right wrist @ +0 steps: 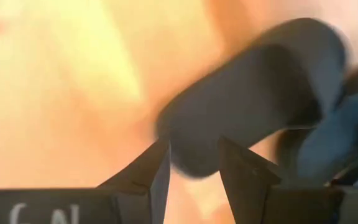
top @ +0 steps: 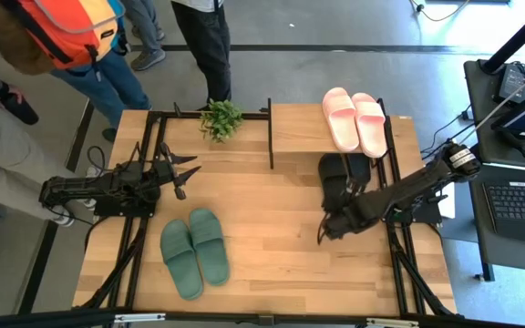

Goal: Pick and place slides into the shelf
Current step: Put the black slide under the shelf

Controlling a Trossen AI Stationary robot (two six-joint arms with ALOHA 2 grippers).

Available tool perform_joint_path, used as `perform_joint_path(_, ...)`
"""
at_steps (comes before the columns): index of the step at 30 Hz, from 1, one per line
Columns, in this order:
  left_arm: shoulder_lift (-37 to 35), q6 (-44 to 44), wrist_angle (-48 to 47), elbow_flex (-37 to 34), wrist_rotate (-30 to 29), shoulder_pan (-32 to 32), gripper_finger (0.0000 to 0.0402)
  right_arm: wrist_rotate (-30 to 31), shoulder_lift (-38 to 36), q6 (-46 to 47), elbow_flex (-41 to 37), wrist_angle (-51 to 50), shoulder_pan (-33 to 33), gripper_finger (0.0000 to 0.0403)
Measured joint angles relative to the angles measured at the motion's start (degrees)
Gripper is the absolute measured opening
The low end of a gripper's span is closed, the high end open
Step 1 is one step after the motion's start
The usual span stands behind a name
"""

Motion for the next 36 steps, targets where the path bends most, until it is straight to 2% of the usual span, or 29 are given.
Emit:
perform_joint_path(2,0.0,0.0,0.0,0.0,0.0,0.0,0.0145,-2.9,0.0,-4.4,0.2,0.0,1.2,0.0134)
perform_joint_path(9,0.0,-0.2,0.0,0.0,0.0,0.0,0.0145,-4.8,0.0,-18.4,-3.6,-0.2,4.7,0.0134)
perform_joint_path(17,0.0,-0.2,0.0,0.0,0.0,0.0,0.0145,-4.8,0.0,-19.4,-7.7,5.0,4.7,0.0134)
perform_joint_path(23,0.0,-0.2,0.0,0.0,0.0,0.0,0.0145,-3.0,0.0,-23.5,-10.8,11.6,4.4,0.0134)
perform_joint_path(36,0.0,-0.2,0.0,0.0,0.0,0.0,0.0145,-1.4,0.0,-24.9,-11.5,12.2,0.7,0.0130)
